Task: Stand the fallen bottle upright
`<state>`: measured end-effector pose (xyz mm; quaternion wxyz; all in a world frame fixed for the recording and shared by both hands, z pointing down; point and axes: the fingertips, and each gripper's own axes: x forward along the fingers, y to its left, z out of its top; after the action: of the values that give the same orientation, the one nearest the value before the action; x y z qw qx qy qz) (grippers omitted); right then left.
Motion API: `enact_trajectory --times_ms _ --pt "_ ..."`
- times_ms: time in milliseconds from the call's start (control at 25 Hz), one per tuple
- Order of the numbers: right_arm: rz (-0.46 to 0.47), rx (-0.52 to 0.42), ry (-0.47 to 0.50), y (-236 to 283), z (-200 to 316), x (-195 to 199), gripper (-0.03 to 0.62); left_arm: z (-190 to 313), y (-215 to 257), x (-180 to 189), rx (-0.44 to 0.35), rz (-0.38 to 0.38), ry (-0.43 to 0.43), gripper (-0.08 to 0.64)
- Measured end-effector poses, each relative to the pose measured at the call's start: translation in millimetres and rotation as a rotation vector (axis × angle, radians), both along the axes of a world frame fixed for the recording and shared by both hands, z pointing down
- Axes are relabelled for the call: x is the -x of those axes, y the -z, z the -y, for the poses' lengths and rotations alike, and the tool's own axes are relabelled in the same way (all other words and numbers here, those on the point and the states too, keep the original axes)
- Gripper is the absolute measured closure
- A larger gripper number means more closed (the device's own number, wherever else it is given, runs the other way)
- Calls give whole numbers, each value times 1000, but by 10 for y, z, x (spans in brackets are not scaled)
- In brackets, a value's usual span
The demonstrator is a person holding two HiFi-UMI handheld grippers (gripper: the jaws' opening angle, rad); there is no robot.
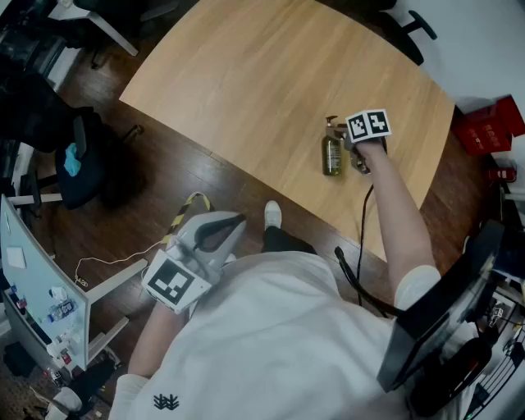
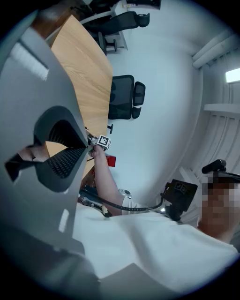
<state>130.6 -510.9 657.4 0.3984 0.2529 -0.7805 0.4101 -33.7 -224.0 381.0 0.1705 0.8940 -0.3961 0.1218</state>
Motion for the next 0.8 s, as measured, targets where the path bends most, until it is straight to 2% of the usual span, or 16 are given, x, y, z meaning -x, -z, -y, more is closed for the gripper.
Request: enact_trajectory --times_ms 160,200,240,320,400,600,800 --pt "-7 101 2 -223 41 44 388 87 -83 -62 25 -10 21 560" --pt "6 116 3 -229 48 62 420 113 -99 -75 31 -12 27 560" --pt "15 121 8 -220 52 81 451 136 -112 -83 37 -14 33 560" --pt "25 93 25 -163 48 117 454 165 -125 -86 45 -17 39 560" --pt "49 7 35 -5 66 165 462 177 -127 -82 47 -17 39 560" --pt "107 -328 93 646 103 270 465 221 -127 -87 44 -11 25 560" --pt "96 -587 120 970 -83 257 468 237 -88 -158 32 -5 -17 560"
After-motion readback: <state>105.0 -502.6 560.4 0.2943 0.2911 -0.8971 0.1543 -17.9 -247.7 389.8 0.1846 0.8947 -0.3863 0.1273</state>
